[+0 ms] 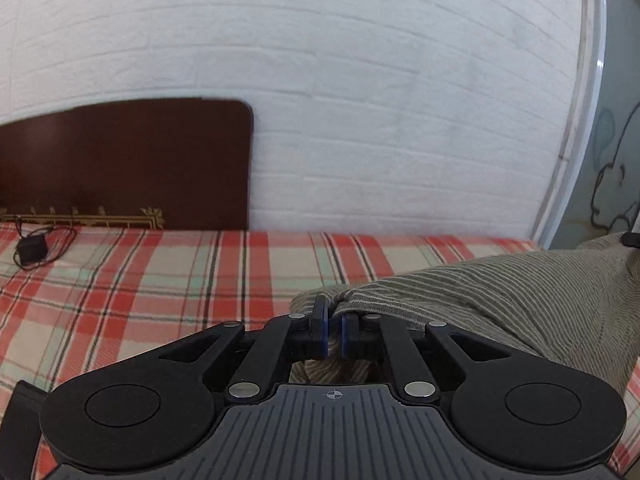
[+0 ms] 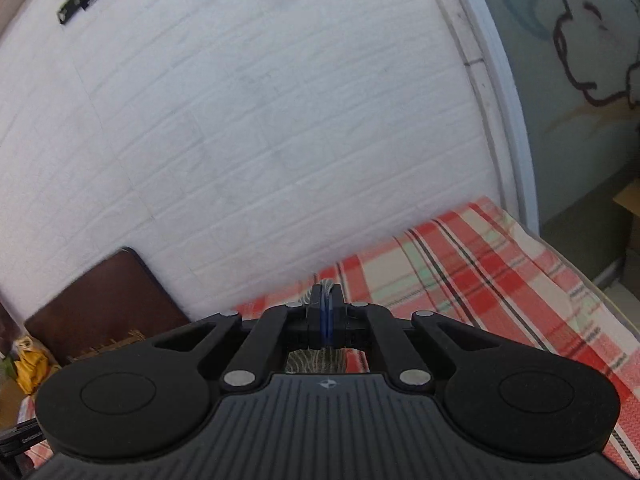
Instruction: Fold clothes
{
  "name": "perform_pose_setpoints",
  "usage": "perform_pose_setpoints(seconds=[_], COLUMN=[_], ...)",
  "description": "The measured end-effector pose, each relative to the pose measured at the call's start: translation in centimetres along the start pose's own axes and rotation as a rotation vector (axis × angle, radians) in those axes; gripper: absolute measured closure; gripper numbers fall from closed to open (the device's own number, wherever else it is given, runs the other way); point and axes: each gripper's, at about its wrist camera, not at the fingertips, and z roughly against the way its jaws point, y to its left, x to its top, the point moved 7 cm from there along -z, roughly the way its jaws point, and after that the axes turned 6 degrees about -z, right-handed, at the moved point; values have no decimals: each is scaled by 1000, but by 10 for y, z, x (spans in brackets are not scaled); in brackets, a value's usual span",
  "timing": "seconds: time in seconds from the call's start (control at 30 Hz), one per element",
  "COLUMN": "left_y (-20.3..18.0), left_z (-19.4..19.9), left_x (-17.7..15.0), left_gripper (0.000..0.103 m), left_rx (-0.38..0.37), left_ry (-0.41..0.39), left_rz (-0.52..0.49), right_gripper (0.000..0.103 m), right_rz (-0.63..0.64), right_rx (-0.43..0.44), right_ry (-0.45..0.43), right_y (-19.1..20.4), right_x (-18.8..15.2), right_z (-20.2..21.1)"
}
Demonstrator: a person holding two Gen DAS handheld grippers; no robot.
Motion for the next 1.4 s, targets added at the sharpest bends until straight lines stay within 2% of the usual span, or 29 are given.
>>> perform_pose_setpoints(seconds=[0.03,0.1,0.17,0.23,0.3,0.33,0.47,0.6,0.77,0.87,0.97,1.17,1.4], left_y=[-2,-5,-1,6,10,11,-7,-39,-70,-83,-94,-105,-105], left_z=[-5,-13,-14,-7,5,12,33,36,25,22,21,20,17], left_x=[-7,-20,-28,-33,-35,-36,-52,-80,-96,-89,-80,-72,-70], left_gripper=[71,62,55,53,48,46,40,37,37,36,32,29,29], left_rx=[5,20,29,33,33,28,-40,-82,-212,-237,-256,-258,-255], left_ry=[19,51,64,70,66,64,82,125,162,152,136,126,138], left_rz=[-7,-24,-29,-30,-35,-42,-134,-256,-245,-266,-289,-320,-316], right_gripper=[102,101,97,89,50,47,47,37,37,36,36,36,35], right_rz=[-11,-34,-44,-44,-32,-26,-18,-4,5,13,44,20,-20], right_rx=[-31,-91,-127,-158,-173,-181,-138,-86,-70,-41,-45,-26,-15], right_ry=[25,76,114,135,99,81,75,138,235,285,299,301,264], right_y=[-11,-33,-52,-66,-70,-72,-67,-59,-55,-49,-43,-44,-48], right_x=[-8,-23,-36,-47,-53,-56,-71,-100,-140,-162,-175,-173,-149], right_z=[-9,-26,-32,-32,-17,-10,18,32,34,31,26,23,14])
